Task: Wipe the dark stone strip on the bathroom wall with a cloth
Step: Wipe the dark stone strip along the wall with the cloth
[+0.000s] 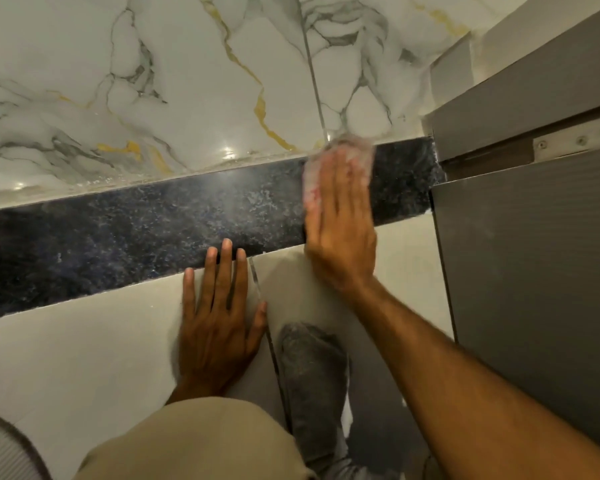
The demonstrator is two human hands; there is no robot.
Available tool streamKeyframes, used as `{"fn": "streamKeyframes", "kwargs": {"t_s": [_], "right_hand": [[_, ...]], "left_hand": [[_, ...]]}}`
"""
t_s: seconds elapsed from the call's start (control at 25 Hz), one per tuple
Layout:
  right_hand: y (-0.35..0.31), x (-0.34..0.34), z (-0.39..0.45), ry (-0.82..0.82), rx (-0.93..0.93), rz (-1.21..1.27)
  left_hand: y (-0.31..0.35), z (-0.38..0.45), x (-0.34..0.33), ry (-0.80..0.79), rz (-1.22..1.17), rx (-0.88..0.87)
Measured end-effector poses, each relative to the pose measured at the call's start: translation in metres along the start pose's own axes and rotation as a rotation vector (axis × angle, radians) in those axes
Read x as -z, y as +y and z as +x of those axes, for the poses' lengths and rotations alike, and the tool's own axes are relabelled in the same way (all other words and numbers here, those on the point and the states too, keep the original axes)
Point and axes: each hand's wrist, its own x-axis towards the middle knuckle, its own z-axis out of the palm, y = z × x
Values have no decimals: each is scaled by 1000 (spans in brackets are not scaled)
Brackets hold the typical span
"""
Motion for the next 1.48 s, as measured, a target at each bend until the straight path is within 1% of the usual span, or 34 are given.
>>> {"fn": "streamKeyframes", "kwargs": {"t_s": [0.04,0.08,0.12,0.2,0.24,0.28,0.36,0.44,0.48,0.52,0.6,0.68,0.72,0.76,0.84,0.92,0.96,1.0,1.04,1.12,1.16,1.2,1.24,1.28,1.36,1.4,1.44,1.48], "right_hand": [[0,0,-24,-42,59,18],[6,7,-48,-75,-2,34],[16,12,-60,-54,-137,32],[29,17,-34,17,-397,10],[28,17,-8,55,-450,-6],[26,17,19,77,-434,-16],[20,9,40,69,-264,-21],[13,1,4,76,-114,-44],[12,2,-24,52,-94,-57],[14,6,-46,15,-115,-65],[24,13,-31,-46,-219,-70],[27,20,25,35,-425,-28],[32,23,50,62,-501,-16],[34,23,62,68,-537,-12],[26,17,41,47,-511,-58],[15,13,-20,11,-425,-138],[14,14,-47,5,-394,-118],[16,16,-58,10,-402,-75],[20,17,-53,16,-446,-33],[21,16,-9,73,-528,-28],[16,12,19,95,-507,-83],[5,8,42,84,-438,-108],[-12,3,53,76,-327,-108],[-28,-5,49,52,-193,-92],[-44,-11,5,-14,84,-87],[-37,-4,-23,-58,132,-87],[-23,6,-44,-122,114,-62],[-7,16,-53,-154,56,-57]], "left_hand": [[-1,0,1,-4,6,0],[0,0,3,-11,8,0],[1,1,5,-17,7,-1],[2,3,7,-28,12,-5],[2,4,7,-29,24,-10],[2,5,6,-27,42,-15],[0,5,3,-23,72,-18],[0,3,2,-24,74,-16],[1,2,2,-31,63,-14],[1,1,4,-39,50,-13],[2,3,6,-45,45,-10],[3,4,7,-51,54,0],[3,5,7,-51,54,1],[4,5,7,-54,55,2],[4,5,8,-57,45,4],[3,5,9,-54,24,2],[3,5,10,-51,14,1],[3,5,10,-49,10,4],[4,6,11,-51,5,8],[5,6,10,-52,-5,5],[4,6,9,-52,-2,-3],[3,5,7,-51,2,-11],[2,5,5,-49,5,-17],[0,4,4,-48,9,-22],[0,5,5,-40,18,-22],[3,5,7,-34,19,-21],[5,4,10,-28,14,-14],[6,3,12,-23,8,-11]]}}
